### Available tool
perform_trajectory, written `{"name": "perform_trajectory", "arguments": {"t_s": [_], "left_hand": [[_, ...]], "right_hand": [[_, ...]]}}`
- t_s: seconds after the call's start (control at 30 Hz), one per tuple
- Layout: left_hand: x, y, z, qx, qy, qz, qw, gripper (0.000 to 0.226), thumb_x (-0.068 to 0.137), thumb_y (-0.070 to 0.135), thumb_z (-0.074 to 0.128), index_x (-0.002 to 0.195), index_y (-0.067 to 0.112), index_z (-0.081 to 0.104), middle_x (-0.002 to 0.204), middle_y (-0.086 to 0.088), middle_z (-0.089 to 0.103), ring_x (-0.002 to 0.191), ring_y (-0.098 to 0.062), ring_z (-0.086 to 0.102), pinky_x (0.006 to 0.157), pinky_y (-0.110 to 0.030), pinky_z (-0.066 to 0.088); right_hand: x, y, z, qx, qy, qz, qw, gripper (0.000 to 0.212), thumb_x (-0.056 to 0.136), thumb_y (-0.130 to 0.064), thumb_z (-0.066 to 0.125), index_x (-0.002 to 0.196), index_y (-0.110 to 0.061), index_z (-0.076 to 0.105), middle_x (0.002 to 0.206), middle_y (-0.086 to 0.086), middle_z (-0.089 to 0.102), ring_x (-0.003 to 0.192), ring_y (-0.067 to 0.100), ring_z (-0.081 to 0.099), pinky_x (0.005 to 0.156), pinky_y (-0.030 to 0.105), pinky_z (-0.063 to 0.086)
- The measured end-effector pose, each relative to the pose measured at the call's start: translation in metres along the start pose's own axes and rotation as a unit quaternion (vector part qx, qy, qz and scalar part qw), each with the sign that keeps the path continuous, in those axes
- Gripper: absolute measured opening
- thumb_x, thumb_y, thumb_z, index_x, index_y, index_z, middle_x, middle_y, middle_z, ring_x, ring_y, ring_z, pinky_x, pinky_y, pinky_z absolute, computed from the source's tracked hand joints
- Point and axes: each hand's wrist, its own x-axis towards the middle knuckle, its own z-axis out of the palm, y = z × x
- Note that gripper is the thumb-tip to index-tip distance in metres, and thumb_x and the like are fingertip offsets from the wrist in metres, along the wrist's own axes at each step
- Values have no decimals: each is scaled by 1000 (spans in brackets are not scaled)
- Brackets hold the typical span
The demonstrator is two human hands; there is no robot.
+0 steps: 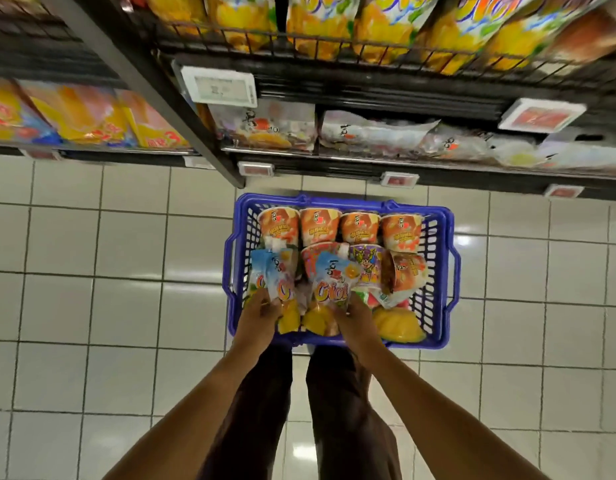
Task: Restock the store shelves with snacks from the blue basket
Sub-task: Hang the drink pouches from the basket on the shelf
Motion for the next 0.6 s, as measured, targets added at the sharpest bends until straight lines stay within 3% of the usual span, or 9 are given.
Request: {"name": "perform_trajectory", "arguments": {"t_s": [0.07,0.13,0.2,0.3,0.4,0.5,0.6], "left_hand": [[-21,34,-12,-51,-23,27,998,19,98,4,52,115,10,56,109,-15,66,100,-33,65,85,-45,58],[-43,73,-27,-78,-49,49,995,14,97,8,56,110,6,53,107,-14,64,97,-30,63,81,-41,57],[-69,114,-41,-104,-70,74,989,6,98,0,50,102,2,47,95,-18,53,84,-25,55,71,-33,55],[-109,181,-56,-126,-74,136,980,24,98,-12,36,84,8,36,75,-11,32,59,-12,39,49,-22,38],[-157,250,-68,-127,-89,192,969,27,100,-7,36,82,12,39,72,-8,36,59,-12,38,57,-28,33],[-206,312,-83,-130,-113,242,955,24,103,1,35,83,12,42,70,0,50,59,-8,48,57,-23,45],[-261,366,-100,-103,-135,306,937,27,101,26,38,87,3,37,79,-9,41,74,-20,39,68,-38,37]], "right_hand": [[-21,-24,-20,42,22,-27,999,25,97,-18,61,120,-10,59,98,5,69,91,25,66,77,35,51],[-44,-56,-42,87,34,-58,994,19,98,-12,58,116,-17,57,91,2,69,74,14,66,66,30,54],[-71,-92,-68,152,44,-83,984,26,97,-2,56,119,-15,54,84,-2,68,60,7,63,51,21,51],[-119,-147,-112,309,20,-68,949,28,97,-1,54,123,-11,57,79,0,72,54,14,65,44,26,52],[-176,-205,-153,404,-36,-49,913,28,90,-18,58,117,-18,61,87,6,72,68,23,65,59,32,51],[-232,-265,-190,445,-43,-141,883,31,89,-9,48,116,-16,61,93,6,72,76,21,68,64,32,56],[-285,-318,-221,429,-27,-218,876,38,94,-1,38,117,-18,63,101,4,73,83,18,69,67,31,59]]}}
